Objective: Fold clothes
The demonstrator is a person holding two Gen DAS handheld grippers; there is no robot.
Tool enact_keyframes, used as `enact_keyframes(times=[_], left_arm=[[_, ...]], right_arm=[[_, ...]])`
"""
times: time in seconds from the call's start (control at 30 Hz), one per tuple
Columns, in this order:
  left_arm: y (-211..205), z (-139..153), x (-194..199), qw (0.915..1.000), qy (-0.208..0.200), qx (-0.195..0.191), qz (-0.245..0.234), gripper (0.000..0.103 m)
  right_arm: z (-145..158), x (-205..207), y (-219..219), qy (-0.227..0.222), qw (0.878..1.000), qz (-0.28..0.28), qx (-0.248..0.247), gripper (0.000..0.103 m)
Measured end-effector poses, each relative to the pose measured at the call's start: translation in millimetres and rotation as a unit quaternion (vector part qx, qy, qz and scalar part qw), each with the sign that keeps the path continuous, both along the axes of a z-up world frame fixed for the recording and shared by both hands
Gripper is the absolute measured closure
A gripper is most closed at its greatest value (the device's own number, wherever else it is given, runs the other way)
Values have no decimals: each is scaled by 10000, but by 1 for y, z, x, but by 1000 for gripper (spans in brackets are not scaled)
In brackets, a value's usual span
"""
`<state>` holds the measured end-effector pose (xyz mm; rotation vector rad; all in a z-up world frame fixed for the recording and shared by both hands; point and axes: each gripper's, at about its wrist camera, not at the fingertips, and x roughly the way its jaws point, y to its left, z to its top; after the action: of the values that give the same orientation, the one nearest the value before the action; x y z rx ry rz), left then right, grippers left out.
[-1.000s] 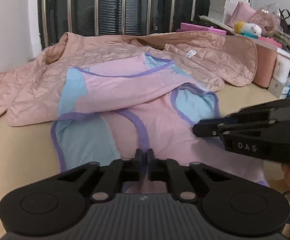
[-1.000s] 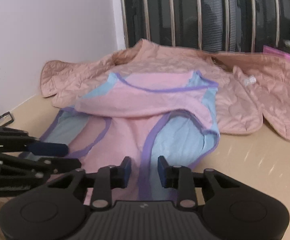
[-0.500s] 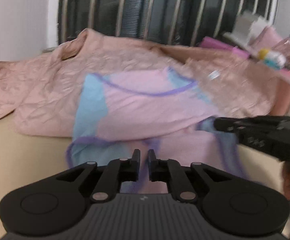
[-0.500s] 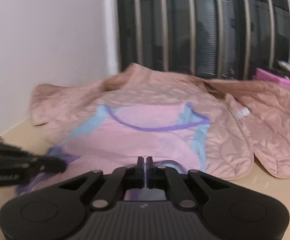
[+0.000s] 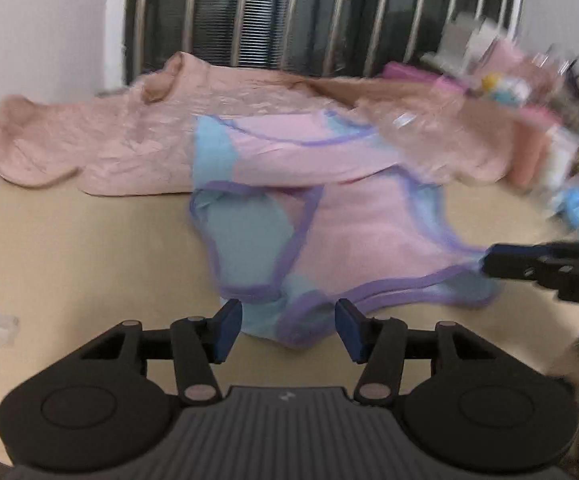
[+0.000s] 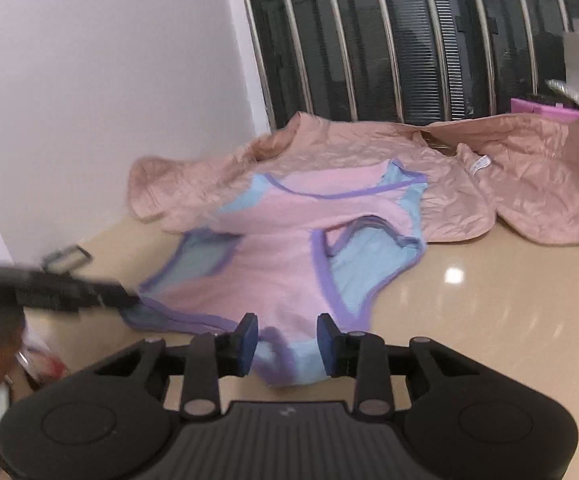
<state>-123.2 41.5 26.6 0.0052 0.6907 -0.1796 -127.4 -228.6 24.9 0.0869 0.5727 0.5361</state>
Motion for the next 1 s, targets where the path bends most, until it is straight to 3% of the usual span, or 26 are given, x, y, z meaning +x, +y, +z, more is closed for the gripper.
enact_keyframes(times=[0.07,0.17,0.3,0.37,0.43,0.47,0.5,0.6,0.67,0.73,0.8,0.9,0.97,1.0], left_arm=[[-9,-5,4,9993,-13,297,216,61],[-7,-6,0,9999,5,3,129,100],[-13,-7,-10,9997,5,213,108,101],[-19,-4,-20,9995,157,173,-232,99],[-29,2,-35,9972,211,92,-713,83],[-29,9,-43,9960,122,-91,-875,62],[-25,17,-46,9949,64,-240,-982,54],[-12,33,-47,9934,-156,-462,-1037,54],[-7,33,-38,9935,-178,-445,-1028,56],[-7,24,-27,9923,-49,-354,-1183,60],[-7,15,-18,9896,93,-312,-1400,77],[-5,4,-15,9865,272,-443,-1556,85],[-5,-3,-12,9871,384,-400,-1502,102],[-5,-5,-12,9878,351,-406,-1465,102]], right_arm=[[-8,4,8,94,9994,-96,-334,85],[-14,2,22,62,9971,-57,-755,91],[-16,-3,22,73,9963,-164,-838,94],[-13,-6,14,154,9946,-277,-989,94],[-9,-11,0,219,9929,-402,-1100,94],[-8,-12,-9,265,9923,-481,-1107,94],[-6,-13,-13,287,9916,-553,-1134,89],[7,-26,-20,74,9934,-487,-1038,86],[17,-37,-15,-107,9981,-86,-606,77],[21,-43,0,-203,9986,373,-314,75],[19,-45,21,-241,9962,783,-312,76],[8,-46,50,-263,9920,1131,-495,76],[2,-45,61,-246,9908,1237,-489,76],[-1,-44,66,-238,9902,1290,-486,76]])
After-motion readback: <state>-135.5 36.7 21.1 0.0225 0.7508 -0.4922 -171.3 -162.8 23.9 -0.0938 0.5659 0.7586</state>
